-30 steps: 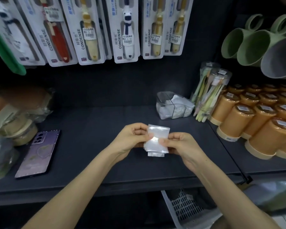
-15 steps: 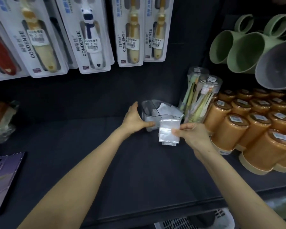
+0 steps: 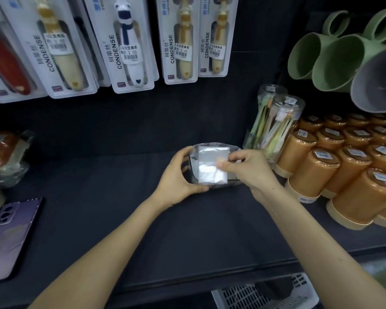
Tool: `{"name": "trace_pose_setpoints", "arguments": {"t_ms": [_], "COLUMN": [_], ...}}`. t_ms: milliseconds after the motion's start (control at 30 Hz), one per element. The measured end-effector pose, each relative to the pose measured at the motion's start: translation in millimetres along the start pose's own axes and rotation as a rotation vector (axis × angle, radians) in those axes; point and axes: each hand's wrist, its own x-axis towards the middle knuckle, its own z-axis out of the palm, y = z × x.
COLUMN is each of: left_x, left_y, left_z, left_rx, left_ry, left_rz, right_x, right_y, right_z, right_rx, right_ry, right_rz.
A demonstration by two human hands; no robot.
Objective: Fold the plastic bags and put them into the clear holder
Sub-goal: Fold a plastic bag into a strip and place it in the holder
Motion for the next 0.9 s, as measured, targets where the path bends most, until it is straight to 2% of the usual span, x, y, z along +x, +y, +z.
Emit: {"name": "trace_pose_setpoints", "arguments": {"t_ms": [67, 167, 267, 400, 467, 600, 733, 800, 900], "left_x": [-15, -34, -47, -57, -61, -67, -71, -72, -74], "left_y": [0, 0, 3, 8, 9, 9, 10, 11, 14], "left_z": [-1, -2, -5, -7, -8, -10, -11, -12, -12], "left_rx": [0.017, 0.065, 0.088, 0.080, 0.081, 0.076, 0.075, 0.080, 0.088], "left_ry": [0.017, 0.057, 0.083, 0.067, 0.058, 0.062, 0.060, 0.055, 0.053], "left_rz": [-0.001, 0.024, 0.054, 0.076, 0.069, 0.054, 0.041, 0.051, 0.067], "right_x": [1, -3, -16, -26, -28, -37, -48, -49, -42], "right_y": [1, 2, -5, -3, -3, 2, 1, -1, 4], "right_z": [12, 27, 39, 55, 61, 59, 40, 35, 41], "right_rx": [-0.062, -0.356, -0.705, -1.084, -1.199, -1.224, -0.970, -0.905, -1.031], "right_ry": [-0.023, -0.027, 0.074, 0.240, 0.233, 0.209, 0.304, 0.249, 0.088], "right_rz": [0.040, 0.048, -0.087, -0.384, -0.389, -0.475, -0.650, -0.757, -0.784]}}
